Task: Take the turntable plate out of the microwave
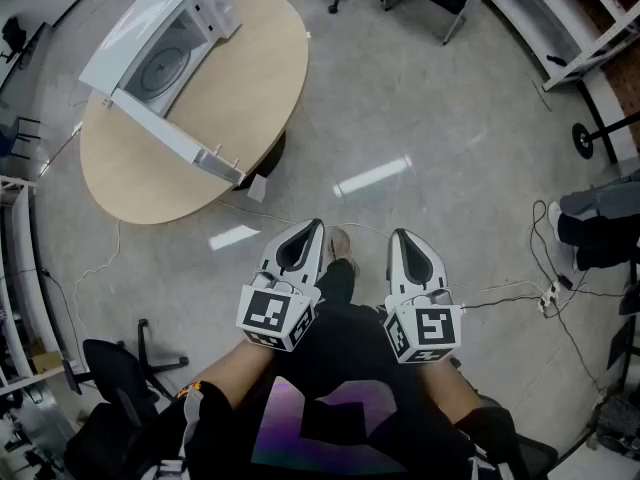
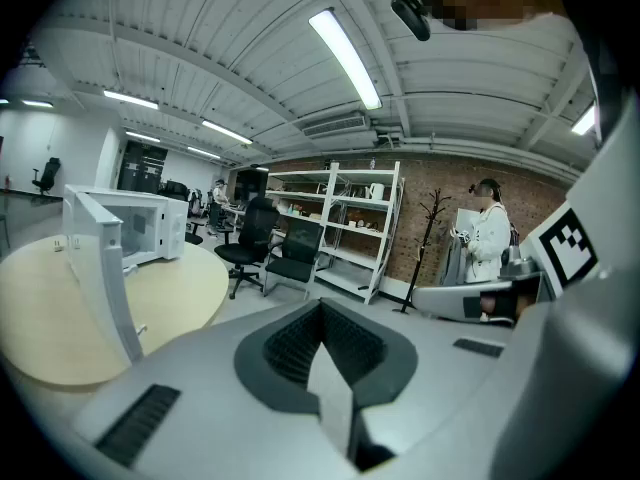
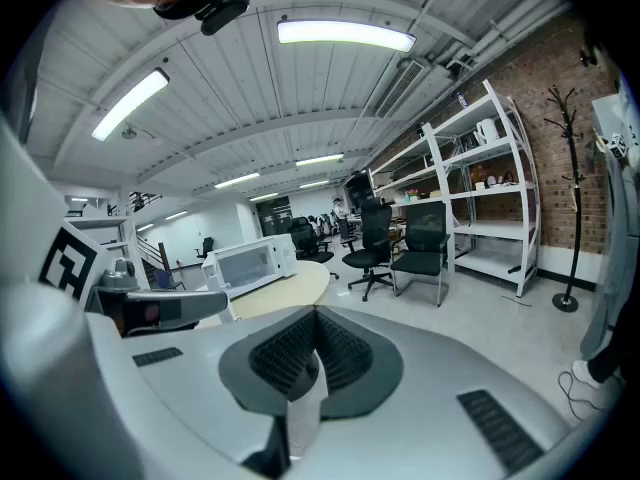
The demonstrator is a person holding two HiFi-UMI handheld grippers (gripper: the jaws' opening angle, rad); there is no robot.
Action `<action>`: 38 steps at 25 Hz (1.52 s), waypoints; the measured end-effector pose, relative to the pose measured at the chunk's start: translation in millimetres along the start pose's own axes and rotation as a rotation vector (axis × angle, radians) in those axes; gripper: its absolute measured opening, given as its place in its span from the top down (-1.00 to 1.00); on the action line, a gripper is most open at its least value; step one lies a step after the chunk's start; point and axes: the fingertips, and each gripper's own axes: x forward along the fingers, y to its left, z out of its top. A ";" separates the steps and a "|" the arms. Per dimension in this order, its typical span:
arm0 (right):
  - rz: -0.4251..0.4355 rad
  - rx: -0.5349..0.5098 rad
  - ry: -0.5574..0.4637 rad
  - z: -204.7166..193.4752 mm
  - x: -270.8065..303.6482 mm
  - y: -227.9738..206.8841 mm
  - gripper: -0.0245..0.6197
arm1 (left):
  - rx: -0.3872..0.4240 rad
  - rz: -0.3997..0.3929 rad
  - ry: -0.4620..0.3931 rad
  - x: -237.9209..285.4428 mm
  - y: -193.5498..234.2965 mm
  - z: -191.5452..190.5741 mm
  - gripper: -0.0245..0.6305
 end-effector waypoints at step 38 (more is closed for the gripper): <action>0.427 -0.180 -0.005 180.5 304.4 -30.3 0.87 | -0.131 0.480 -0.169 158.8 183.5 139.0 0.78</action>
